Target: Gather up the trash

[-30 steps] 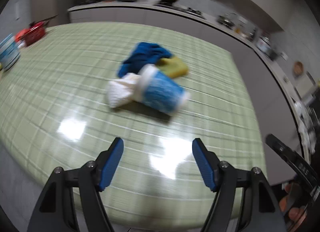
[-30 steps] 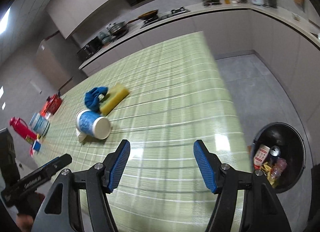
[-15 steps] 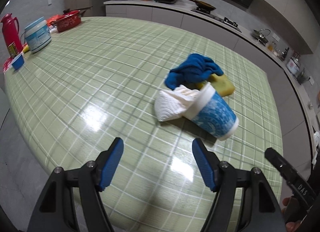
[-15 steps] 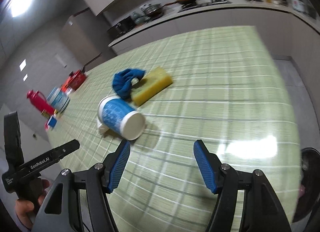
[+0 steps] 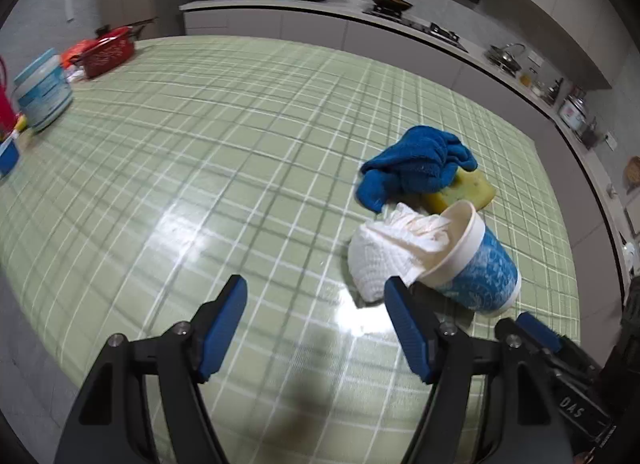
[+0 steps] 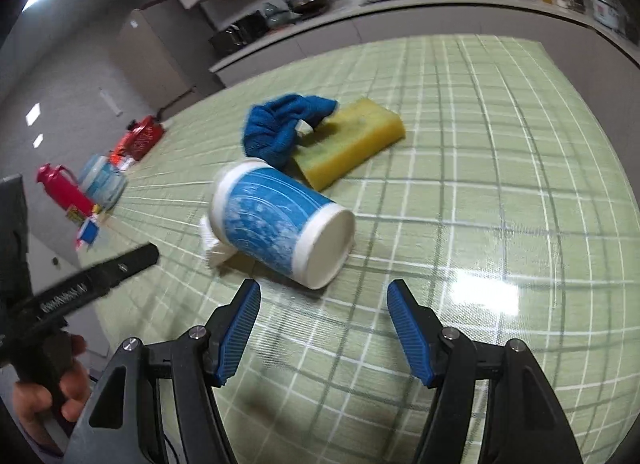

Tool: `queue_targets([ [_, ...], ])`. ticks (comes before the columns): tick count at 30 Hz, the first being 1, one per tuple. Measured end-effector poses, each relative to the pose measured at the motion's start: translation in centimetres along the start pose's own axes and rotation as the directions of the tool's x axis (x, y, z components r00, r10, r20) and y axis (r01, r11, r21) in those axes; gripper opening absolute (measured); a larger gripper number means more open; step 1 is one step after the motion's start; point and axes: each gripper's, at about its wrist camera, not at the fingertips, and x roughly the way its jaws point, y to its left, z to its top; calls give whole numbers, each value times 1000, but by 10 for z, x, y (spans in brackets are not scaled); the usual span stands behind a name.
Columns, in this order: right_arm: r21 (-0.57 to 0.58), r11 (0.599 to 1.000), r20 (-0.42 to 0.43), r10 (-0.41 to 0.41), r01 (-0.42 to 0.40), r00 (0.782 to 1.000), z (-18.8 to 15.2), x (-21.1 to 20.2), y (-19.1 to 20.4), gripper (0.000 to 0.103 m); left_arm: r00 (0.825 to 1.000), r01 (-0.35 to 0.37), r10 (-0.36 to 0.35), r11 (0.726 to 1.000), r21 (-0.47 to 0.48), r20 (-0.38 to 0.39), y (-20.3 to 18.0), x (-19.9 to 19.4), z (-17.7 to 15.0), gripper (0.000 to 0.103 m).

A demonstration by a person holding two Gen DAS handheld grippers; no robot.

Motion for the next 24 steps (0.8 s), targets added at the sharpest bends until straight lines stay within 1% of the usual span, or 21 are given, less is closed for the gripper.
queue_targets([
  [4,39,998,-11,-40,41,999,0,6,-7,68,1000,24,-24,998,58,1,-10,9,10,72],
  [9,67,995,-6,-75,75,997,4,7,-15,68,999,40,-39,995,89,-16,-21,20,17,72],
  [18,86,992,5,-96,96,995,16,6,-31,68,998,53,-48,990,127,-44,-42,30,17,72],
  [24,87,992,16,-90,88,996,23,1,-41,68,995,83,-74,987,139,-65,-57,33,16,72],
])
